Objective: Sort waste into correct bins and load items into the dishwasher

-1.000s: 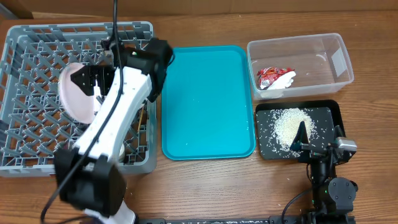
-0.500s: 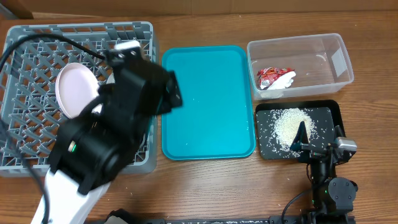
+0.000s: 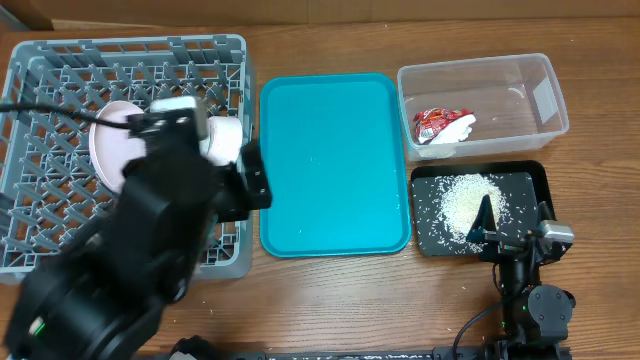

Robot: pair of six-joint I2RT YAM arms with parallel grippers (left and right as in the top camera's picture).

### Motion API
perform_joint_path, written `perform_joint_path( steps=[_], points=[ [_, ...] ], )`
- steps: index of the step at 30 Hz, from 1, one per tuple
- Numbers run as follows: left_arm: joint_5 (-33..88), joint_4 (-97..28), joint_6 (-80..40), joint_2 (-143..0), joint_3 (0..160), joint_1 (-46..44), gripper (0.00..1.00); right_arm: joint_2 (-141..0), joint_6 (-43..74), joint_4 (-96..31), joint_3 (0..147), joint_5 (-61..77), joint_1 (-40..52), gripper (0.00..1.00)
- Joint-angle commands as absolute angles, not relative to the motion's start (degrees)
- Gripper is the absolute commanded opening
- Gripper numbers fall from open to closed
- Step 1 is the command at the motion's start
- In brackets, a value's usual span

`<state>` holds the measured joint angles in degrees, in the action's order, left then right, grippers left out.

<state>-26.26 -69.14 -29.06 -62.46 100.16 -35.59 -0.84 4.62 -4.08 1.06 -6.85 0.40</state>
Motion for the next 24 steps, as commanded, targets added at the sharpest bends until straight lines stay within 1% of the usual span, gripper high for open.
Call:
perform_joint_path(
  steps=[1, 5, 8, 13, 16, 21, 24],
  points=[
    [-25.2, -60.2, -13.1, -57.4, 95.9, -32.8, 1.00, -0.2, 4.4, -3.7, 0.4, -7.4, 0.3, 1.00],
    [-9.0, -42.1, 1.3, -50.7, 83.6, -25.7, 1.00, -0.2, 4.4, -3.7, 0.4, -7.4, 0.3, 1.00],
    [-0.2, -31.1, 4.4, -45.3, 72.5, -21.6, 1.00, -0.2, 4.4, -3.7, 0.4, -7.4, 0.3, 1.00],
    [3.4, -16.0, 4.1, -34.6, 52.3, -19.3, 1.00, -0.2, 4.4, -3.7, 0.4, -7.4, 0.3, 1.00],
    [5.3, -9.9, 3.2, -28.3, 41.8, -18.2, 1.00, -0.2, 4.4, -3.7, 0.4, -7.4, 0.3, 1.00],
    [5.6, -3.3, 0.1, -18.2, 27.3, -15.8, 1.00, -0.2, 4.5, -3.7, 0.4, -7.4, 0.3, 1.00],
    [5.5, -1.6, 0.2, -13.0, 21.5, -14.8, 1.00, -0.2, 4.4, -3.7, 0.4, -7.4, 0.3, 1.00]
  ],
)
